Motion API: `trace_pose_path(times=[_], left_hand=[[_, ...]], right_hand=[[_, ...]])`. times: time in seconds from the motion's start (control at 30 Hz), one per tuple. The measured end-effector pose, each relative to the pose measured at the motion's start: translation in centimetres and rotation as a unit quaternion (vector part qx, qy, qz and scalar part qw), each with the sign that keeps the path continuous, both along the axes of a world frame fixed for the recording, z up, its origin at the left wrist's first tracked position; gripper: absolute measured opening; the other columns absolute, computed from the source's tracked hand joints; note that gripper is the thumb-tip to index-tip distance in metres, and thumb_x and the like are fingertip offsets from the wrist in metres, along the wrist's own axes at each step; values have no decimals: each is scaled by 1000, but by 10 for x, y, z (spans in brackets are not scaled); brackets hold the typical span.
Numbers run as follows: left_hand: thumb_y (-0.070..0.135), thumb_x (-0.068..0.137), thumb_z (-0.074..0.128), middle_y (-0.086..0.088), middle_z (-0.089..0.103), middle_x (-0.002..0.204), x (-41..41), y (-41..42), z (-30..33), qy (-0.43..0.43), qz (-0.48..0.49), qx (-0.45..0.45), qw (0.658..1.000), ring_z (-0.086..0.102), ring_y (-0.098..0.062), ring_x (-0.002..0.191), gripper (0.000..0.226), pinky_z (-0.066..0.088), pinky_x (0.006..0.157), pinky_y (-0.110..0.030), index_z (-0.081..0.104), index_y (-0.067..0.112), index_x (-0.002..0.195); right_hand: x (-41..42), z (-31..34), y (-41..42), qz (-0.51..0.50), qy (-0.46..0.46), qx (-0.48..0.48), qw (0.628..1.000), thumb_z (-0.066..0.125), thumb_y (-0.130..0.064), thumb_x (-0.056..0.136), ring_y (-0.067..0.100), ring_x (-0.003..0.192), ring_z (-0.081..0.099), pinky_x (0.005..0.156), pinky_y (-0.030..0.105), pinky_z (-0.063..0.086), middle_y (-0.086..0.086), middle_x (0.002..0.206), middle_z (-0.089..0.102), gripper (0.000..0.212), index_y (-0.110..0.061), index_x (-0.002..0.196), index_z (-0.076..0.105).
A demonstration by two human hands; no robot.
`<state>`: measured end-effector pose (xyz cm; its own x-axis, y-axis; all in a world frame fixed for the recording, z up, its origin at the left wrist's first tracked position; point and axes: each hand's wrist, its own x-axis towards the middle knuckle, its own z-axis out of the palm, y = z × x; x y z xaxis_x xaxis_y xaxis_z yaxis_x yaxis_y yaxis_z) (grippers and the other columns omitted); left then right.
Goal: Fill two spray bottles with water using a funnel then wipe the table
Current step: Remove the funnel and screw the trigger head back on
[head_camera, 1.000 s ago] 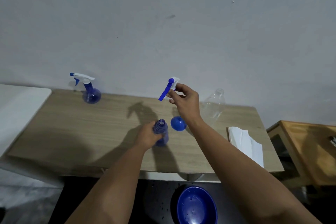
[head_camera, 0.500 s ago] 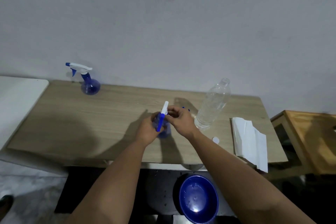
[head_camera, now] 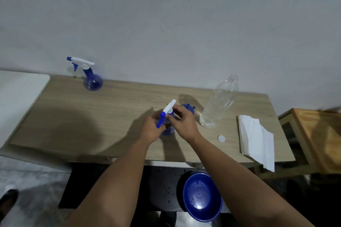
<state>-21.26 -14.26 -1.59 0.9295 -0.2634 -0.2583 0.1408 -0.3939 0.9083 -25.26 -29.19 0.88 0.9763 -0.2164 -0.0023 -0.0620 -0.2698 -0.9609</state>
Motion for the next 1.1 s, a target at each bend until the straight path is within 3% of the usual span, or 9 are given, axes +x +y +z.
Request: trace_pose_path(times=[0.17, 0.33, 0.4, 0.47, 0.63, 0.77, 0.9, 1.03, 1.1], left_hand=[[4, 77, 78, 16, 71, 78, -2, -1, 2, -3, -10, 5, 1000, 65, -6, 68, 45, 51, 64, -22, 65, 32, 109], [9, 79, 80, 17, 68, 77, -1, 1, 1, -2, -13, 18, 1000, 61, -6, 63, 36, 45, 57, -15, 66, 30, 105], [6, 79, 78, 14, 68, 77, -1, 1, 3, -9, -15, 19, 1000, 60, -12, 64, 39, 46, 59, -20, 65, 31, 106], [2, 79, 75, 11, 68, 79, -1, 0, 6, -13, -25, 13, 1000, 60, -15, 66, 43, 47, 60, -24, 63, 32, 108], [7, 80, 78, 14, 68, 79, -1, 1, 7, -4, -27, 21, 999, 61, -8, 65, 37, 46, 58, -19, 64, 28, 107], [-1, 79, 74, 15, 64, 68, -3, 0, 12, 4, -23, 12, 1000, 57, 2, 52, 38, 39, 49, -11, 64, 26, 105], [-2, 82, 73, 14, 64, 68, -5, -1, 17, 7, -28, 12, 1000, 56, 8, 49, 35, 37, 47, -9, 62, 21, 104], [-2, 81, 76, 19, 59, 63, -8, -1, 19, -1, -26, 14, 1000, 55, 7, 50, 37, 38, 49, -9, 62, 25, 102], [3, 80, 79, 19, 61, 63, -8, 0, 18, 4, -25, 11, 1000, 56, -1, 56, 38, 38, 50, -11, 63, 28, 103]], right_hand=[[2, -3, 9, -82, 10, 4, 997, 83, -3, 77, 15, 86, 66, 82, 32, 58, -3, 88, 67, 29, -17, 90, 61], [-4, -4, 8, -56, -16, 25, 998, 74, -11, 84, 16, 97, 71, 91, 32, 59, -3, 99, 73, 31, -15, 113, 68], [-3, -3, 6, -53, -9, 14, 998, 74, -6, 85, 15, 88, 68, 85, 35, 57, 2, 94, 71, 18, -14, 99, 66], [-2, -3, 4, -65, 7, 1, 998, 80, -6, 82, 15, 77, 61, 78, 38, 56, 6, 83, 64, 28, -18, 83, 55], [-4, 1, 4, -41, -4, 33, 999, 77, -6, 85, 15, 95, 70, 91, 28, 57, 1, 100, 72, 29, -22, 107, 65], [1, 1, 2, -55, 14, 15, 998, 82, -3, 82, 14, 86, 63, 84, 27, 55, 1, 92, 65, 32, -20, 88, 55], [0, -2, -1, -33, 15, 40, 999, 77, -3, 86, 10, 97, 69, 93, 27, 57, -5, 99, 71, 33, -14, 116, 68], [4, -2, -4, -51, 27, 23, 998, 82, 1, 80, 11, 86, 63, 85, 24, 53, -5, 89, 66, 28, -16, 89, 62], [2, -1, -5, -43, 31, 41, 998, 81, -1, 81, 10, 90, 66, 86, 21, 53, -6, 93, 67, 33, -18, 103, 64]])
